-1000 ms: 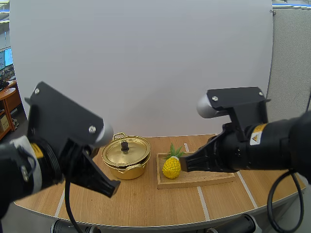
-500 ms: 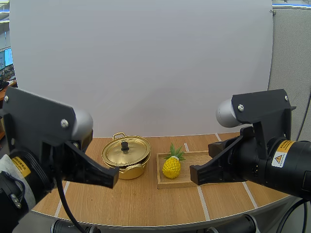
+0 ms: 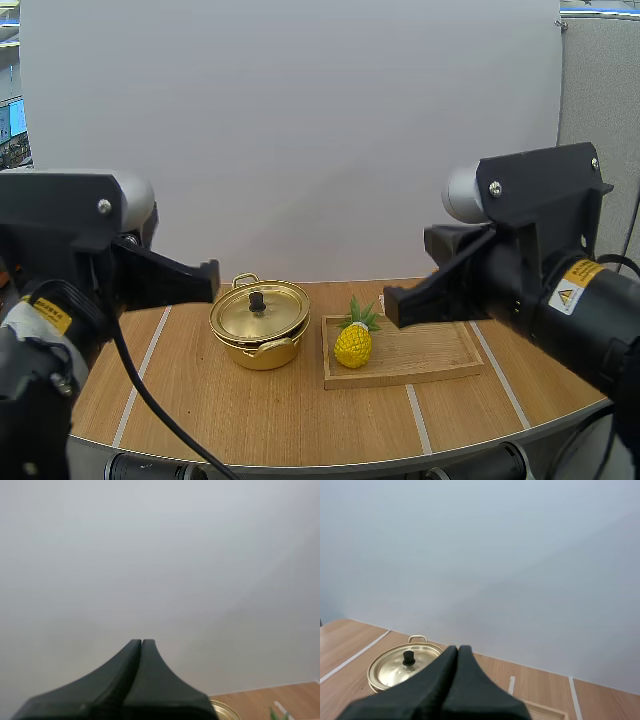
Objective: Open the pot, put the grape inside, and close it
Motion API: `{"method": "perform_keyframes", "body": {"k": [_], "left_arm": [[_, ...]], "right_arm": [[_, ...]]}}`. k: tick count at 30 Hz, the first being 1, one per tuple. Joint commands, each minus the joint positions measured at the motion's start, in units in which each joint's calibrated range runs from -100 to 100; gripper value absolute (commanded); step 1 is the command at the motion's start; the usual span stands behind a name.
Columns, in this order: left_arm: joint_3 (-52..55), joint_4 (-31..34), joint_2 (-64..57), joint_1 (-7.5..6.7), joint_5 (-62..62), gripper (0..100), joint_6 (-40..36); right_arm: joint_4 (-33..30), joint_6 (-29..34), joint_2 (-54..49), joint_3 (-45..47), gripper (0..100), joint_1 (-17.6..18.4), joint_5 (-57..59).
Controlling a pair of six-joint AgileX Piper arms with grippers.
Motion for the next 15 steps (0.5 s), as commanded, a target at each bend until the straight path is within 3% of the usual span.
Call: {"method": "perform_keyframes", "body": {"k": [1,8,15], "left_arm": [[13.8,5.8,-0.3,0.16,-29.1,0,-0.6],[25.6,6.1,-0.3,0.16,-42.8,0,-0.6],[34.6,6.1,-0.3,0.16,-52.4,0,-0.6]], "right_arm": [[0.1,-1.6,-0.4,12.8,0,-0.3,-32.1],[-0.2,-1.6,0.1,29.6,0,-0.3,-63.2],[-0.2,-1.6,0.1,39.5,0,-0.3,-66.7]]}}
